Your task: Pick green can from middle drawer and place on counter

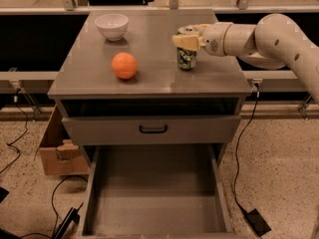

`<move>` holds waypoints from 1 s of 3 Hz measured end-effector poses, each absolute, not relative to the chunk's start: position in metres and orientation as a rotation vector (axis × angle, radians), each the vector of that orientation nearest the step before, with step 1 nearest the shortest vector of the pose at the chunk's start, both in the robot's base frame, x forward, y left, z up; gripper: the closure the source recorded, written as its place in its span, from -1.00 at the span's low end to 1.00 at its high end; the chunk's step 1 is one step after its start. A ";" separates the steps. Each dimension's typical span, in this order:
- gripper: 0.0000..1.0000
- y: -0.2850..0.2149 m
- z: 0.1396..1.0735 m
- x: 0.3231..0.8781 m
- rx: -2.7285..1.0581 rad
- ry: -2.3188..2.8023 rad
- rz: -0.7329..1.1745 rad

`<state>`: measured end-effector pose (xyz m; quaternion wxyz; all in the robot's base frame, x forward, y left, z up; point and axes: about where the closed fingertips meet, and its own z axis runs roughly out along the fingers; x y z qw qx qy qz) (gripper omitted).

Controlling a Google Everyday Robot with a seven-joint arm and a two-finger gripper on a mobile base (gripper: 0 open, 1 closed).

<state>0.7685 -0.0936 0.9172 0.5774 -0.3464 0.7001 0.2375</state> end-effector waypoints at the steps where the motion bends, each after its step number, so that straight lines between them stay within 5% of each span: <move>1: -0.75 -0.090 0.916 0.769 -0.814 1.638 0.560; 2: -1.00 -0.088 0.916 0.769 -0.816 1.637 0.564; 3: -1.00 -0.088 0.916 0.769 -0.816 1.637 0.564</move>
Offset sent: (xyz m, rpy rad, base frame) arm 0.0002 0.0028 -0.0007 0.0006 0.0011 0.0040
